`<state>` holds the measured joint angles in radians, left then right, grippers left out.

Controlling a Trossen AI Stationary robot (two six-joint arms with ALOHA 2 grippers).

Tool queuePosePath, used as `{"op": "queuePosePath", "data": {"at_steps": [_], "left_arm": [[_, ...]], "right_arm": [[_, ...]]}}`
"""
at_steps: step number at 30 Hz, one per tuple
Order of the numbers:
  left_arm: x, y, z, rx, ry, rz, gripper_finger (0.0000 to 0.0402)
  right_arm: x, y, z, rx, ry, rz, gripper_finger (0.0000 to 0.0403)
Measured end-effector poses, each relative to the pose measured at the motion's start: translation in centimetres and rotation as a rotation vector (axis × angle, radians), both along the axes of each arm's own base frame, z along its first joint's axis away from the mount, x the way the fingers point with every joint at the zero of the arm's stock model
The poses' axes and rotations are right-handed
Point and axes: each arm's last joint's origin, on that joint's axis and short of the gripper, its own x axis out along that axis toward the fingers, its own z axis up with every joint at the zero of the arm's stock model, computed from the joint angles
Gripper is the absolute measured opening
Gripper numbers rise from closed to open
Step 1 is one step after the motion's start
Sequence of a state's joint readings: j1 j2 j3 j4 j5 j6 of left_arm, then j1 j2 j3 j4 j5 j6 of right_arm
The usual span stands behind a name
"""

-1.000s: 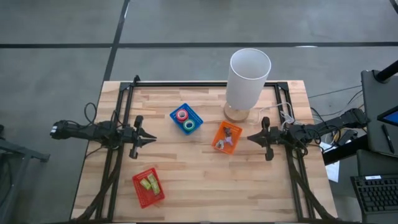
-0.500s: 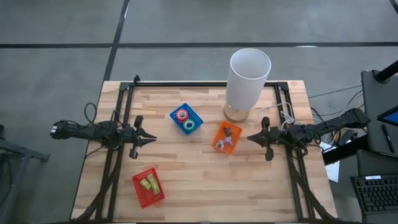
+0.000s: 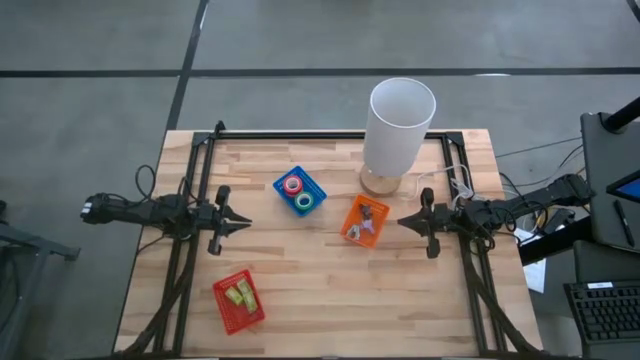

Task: Pick and place Stapler, Stapler remover, tape
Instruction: Return to Home Position

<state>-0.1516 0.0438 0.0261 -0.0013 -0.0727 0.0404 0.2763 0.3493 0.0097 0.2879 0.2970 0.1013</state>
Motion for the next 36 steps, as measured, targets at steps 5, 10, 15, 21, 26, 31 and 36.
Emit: {"op": "queuePosePath", "data": {"at_steps": [5,10,15,21,26,31,36], "left_arm": [[0.00,0.00,0.01,0.000,0.000,0.000,0.0044],[0.00,0.00,0.04,0.000,-0.001,0.000,0.0048],[-0.01,0.00,0.04,0.000,-0.002,0.000,0.0047],[-0.01,0.00,0.04,0.000,-0.001,-0.001,0.0041],[-0.01,0.00,0.04,0.000,-0.001,-0.001,0.0045],[-0.01,-0.01,0.04,0.000,-0.001,-0.003,0.0048],[-0.01,-0.01,0.04,0.000,-0.001,-0.002,0.0042]], "right_arm": [[0.00,0.00,0.00,-0.004,0.000,0.000,0.0008],[0.00,0.00,0.00,-0.001,0.000,0.000,0.0008],[0.00,0.00,0.00,-0.004,0.000,0.000,0.0008],[0.00,0.00,0.00,-0.001,0.000,0.000,0.0008],[0.00,0.00,0.00,-0.002,0.000,0.000,0.0008],[0.00,0.00,0.00,-0.004,0.000,0.000,0.0008],[0.00,0.00,0.00,-0.004,0.000,0.000,0.0008]]}}
